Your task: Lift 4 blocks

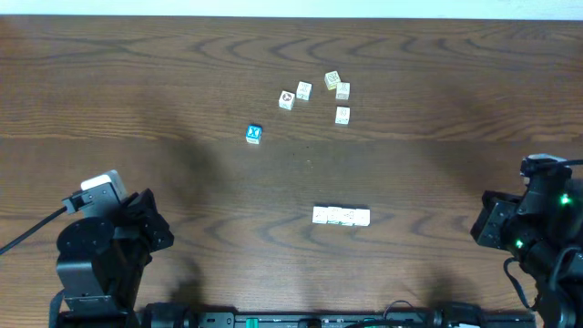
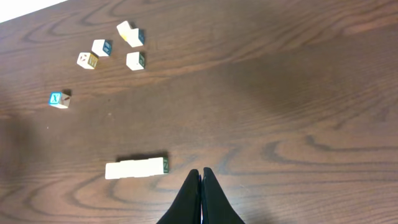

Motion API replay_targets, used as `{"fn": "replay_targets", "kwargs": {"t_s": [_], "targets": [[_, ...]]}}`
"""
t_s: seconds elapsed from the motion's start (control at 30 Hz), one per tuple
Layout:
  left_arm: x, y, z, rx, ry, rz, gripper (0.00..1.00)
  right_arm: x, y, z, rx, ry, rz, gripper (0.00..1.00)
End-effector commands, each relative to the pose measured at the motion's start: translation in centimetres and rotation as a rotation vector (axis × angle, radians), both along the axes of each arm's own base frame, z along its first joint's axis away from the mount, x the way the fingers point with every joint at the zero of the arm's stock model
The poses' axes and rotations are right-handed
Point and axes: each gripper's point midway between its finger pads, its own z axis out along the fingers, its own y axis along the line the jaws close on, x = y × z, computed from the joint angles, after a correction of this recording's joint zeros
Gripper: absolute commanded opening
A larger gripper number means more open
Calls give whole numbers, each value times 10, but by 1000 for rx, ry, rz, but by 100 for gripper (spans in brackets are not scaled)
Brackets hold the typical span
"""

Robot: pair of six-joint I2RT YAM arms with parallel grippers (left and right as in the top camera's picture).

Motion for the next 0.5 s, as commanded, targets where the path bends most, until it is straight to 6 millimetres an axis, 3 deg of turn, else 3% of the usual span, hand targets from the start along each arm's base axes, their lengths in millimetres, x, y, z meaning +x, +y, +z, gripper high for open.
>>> {"fn": "replay_targets", "kwargs": {"t_s": [0.0,0.1,0.3,0.47], "targets": [[1,-4,-3,12,-1,-30,19,-2,6,2,29,-26,90,1],[2,-1,-1,20,-11,-18,19,2,17,8,38,-68,175,1],[2,8,0,48,-15,29,19,3,16,10,-47,-66,183,1],[11,9,16,50,-87,36,19,19,-9,55,-157,-215,41,1]]}}
